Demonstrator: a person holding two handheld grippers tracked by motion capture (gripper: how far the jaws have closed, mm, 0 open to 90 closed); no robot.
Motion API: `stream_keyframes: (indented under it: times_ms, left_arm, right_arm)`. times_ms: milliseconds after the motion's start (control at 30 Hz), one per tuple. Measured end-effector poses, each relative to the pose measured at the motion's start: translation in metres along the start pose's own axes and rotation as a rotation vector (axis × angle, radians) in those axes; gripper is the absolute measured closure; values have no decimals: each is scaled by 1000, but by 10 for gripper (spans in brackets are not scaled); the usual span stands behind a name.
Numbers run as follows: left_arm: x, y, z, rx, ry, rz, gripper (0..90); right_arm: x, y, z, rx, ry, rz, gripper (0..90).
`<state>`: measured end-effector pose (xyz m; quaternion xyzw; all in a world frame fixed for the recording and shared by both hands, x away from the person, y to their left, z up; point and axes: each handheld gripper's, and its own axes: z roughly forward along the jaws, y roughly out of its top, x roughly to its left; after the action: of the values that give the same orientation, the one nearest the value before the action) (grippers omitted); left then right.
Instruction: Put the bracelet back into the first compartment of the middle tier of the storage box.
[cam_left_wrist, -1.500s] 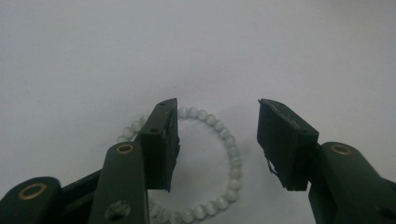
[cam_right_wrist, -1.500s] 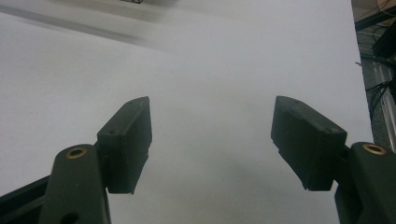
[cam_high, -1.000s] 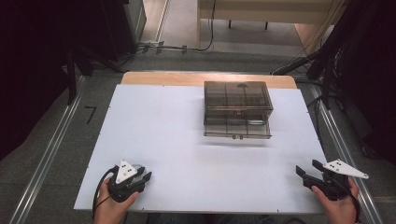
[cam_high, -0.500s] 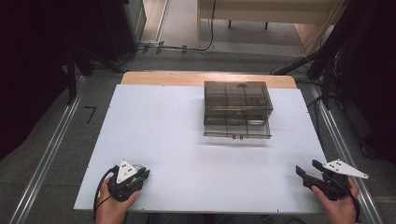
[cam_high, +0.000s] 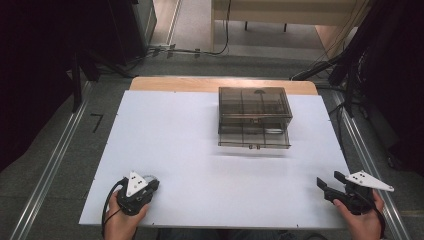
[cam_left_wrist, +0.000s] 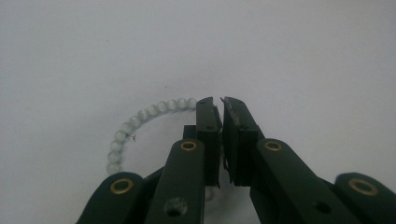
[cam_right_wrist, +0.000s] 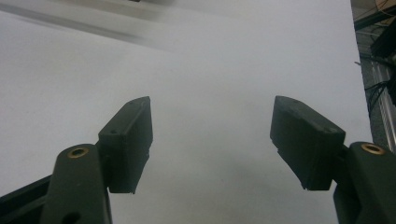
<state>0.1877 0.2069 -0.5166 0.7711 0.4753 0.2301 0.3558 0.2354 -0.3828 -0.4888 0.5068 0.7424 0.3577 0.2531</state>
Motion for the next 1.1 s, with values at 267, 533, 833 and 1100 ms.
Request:
stream_keyframes:
  times_ms: [267, 533, 833, 1100]
  left_arm:
    - [3, 0, -1, -13, -17, -17, 866]
    - [4, 1, -3, -30, -25, -38, 879]
    - [4, 4, -10, -83, -31, -58, 880]
    - [-1, 9, -16, -131, -58, -71, 880]
  right_arm:
    - [0, 0, 0, -1, 1, 1, 284]
    - [-1, 0, -1, -3, 0, 3, 284]
    - [-1, 0, 0, -3, 0, -2, 284]
    - [-1, 0, 0, -3, -3, -2, 285]
